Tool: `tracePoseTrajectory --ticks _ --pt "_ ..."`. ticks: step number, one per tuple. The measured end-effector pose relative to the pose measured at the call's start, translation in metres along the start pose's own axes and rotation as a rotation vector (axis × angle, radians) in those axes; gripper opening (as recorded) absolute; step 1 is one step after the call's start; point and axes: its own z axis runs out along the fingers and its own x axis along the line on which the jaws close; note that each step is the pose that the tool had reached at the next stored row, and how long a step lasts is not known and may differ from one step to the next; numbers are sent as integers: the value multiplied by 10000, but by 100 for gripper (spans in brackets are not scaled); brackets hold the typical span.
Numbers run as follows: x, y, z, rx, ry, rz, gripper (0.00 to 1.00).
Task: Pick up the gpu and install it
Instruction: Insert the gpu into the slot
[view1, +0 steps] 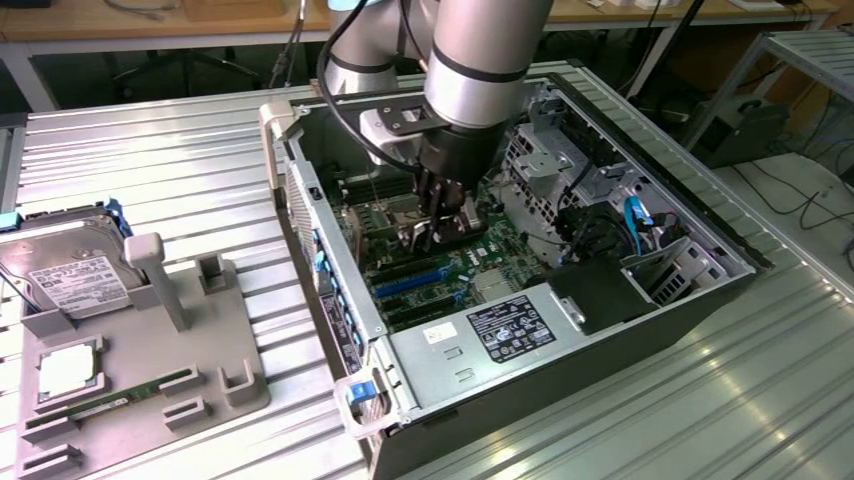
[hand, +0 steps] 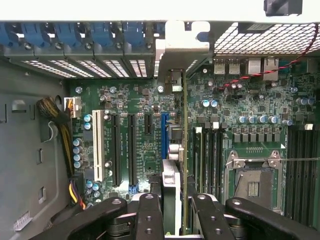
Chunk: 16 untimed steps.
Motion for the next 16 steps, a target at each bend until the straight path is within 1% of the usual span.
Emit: tracePoseTrajectory --ticks 7,14,16 --pt "31 0 21 1 0 1 28" --pt "33 -1 111 3 5 88 28" --pt "33 0 120 3 11 139 28"
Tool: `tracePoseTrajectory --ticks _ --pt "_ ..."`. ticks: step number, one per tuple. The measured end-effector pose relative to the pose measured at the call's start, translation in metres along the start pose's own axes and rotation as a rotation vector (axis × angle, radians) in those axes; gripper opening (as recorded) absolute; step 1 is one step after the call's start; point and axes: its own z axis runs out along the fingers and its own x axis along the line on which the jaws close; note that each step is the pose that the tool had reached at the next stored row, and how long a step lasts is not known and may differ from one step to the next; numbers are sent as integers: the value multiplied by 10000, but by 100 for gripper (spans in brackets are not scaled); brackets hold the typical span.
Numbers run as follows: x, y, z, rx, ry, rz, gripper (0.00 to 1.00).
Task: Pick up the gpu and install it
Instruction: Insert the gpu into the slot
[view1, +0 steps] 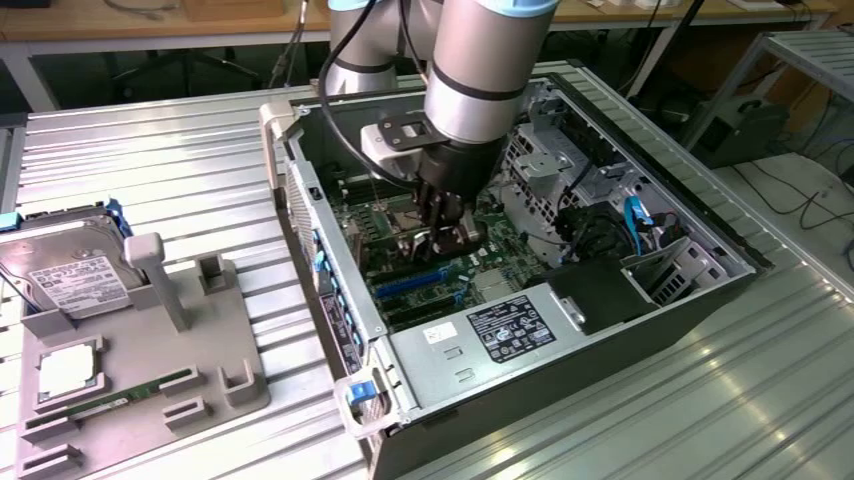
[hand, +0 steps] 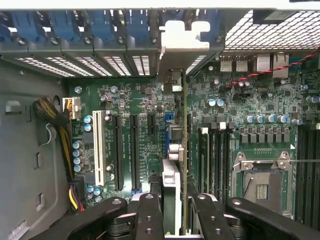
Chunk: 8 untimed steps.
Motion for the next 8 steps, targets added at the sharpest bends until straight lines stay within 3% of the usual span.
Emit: tracePoseTrajectory --ticks 5,8 --pt "9 0 6 2 3 50 28" --pt "60 35 63 0 35 59 28"
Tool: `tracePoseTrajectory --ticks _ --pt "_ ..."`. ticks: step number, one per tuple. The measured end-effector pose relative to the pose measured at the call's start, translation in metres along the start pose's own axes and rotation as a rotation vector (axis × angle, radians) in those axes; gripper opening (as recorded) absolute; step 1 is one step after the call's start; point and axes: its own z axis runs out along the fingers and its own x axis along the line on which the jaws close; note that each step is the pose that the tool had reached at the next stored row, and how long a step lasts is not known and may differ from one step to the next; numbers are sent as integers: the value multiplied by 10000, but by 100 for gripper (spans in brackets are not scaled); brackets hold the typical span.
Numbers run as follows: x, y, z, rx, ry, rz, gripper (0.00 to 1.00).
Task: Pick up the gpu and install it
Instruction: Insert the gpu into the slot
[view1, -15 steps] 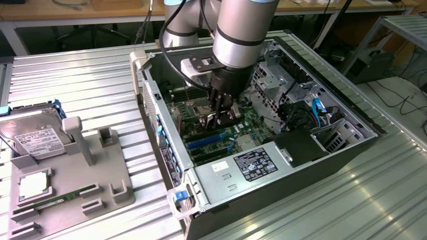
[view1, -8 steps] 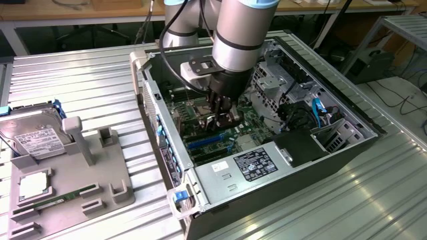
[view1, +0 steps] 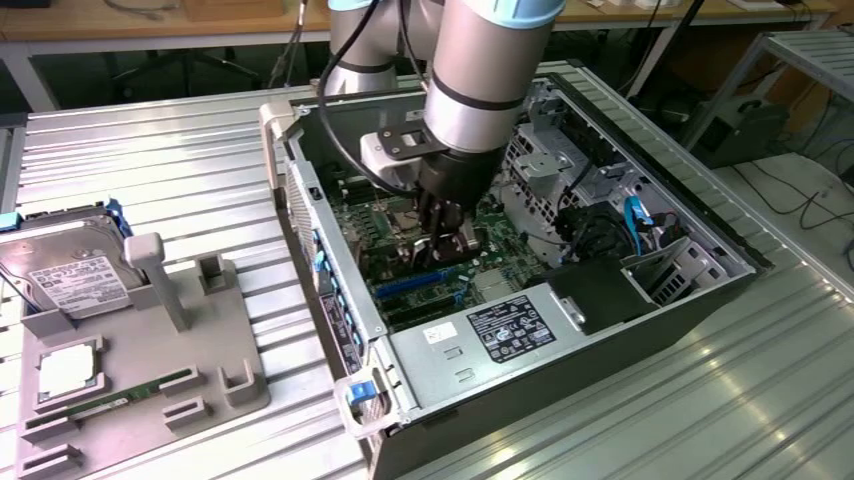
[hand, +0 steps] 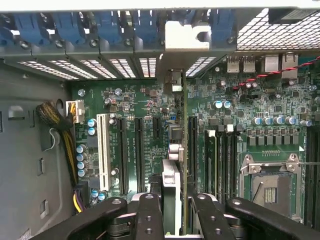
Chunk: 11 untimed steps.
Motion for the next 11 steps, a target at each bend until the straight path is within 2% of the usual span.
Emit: tracePoseTrajectory --ticks 1,4,6,11 --pt "-28 29 44 3 86 38 28" --pt "-29 30 51 3 89 42 28" --pt "-66 49 116 3 114 42 28" --pt "-64 69 154 3 119 41 28"
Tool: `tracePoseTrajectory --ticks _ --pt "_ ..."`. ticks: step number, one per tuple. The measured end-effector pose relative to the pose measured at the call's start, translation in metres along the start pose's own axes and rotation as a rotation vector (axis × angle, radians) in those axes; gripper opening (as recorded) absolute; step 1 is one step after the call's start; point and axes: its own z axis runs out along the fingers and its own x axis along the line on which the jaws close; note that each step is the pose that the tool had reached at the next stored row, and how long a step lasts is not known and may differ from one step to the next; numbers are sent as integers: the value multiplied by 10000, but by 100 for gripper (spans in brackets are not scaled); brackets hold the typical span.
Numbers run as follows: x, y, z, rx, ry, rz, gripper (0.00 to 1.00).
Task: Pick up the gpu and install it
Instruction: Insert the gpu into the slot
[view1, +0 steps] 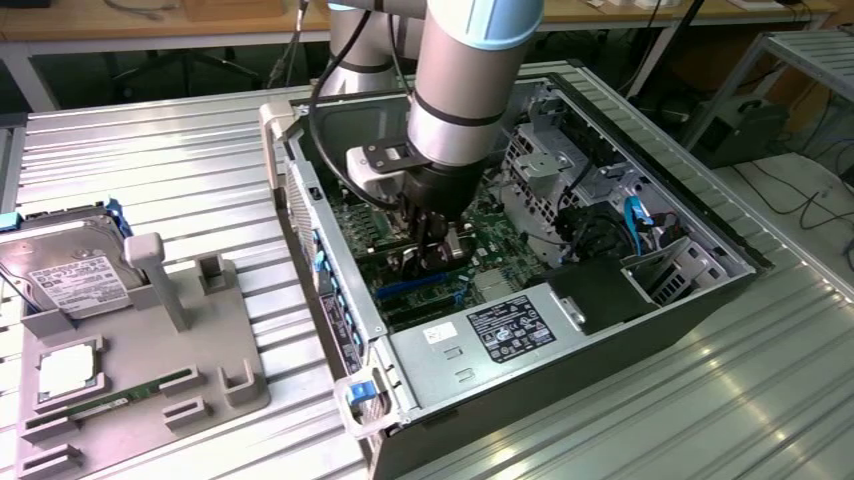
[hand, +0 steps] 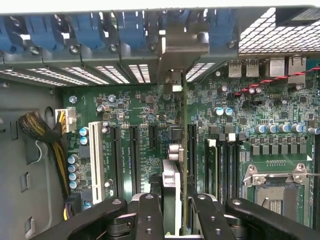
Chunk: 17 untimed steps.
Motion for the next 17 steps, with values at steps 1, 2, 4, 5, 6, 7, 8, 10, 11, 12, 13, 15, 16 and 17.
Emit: tracePoseTrajectory --ticks 1,2,4,5,6,7,8,10,11,12,13,15,16,17 --pt "0 8 10 -7 1 1 28" --pt "0 10 11 -6 0 0 28" --pt "0 11 11 -6 -1 1 28" --pt "0 11 11 -6 -1 0 28" --pt "0 11 11 -6 -1 0 28" --pt "0 12 12 -6 0 1 28" --pt "1 12 12 -7 0 0 28" --pt "1 13 13 -7 1 0 28" --pt "1 13 16 -6 -1 1 28" --pt "0 13 20 -6 -2 1 28" --pt "0 12 24 -6 -2 0 28" --pt "0 13 29 -9 1 1 28" --pt "1 13 31 -9 2 1 28" --pt "1 13 35 -8 -1 1 28"
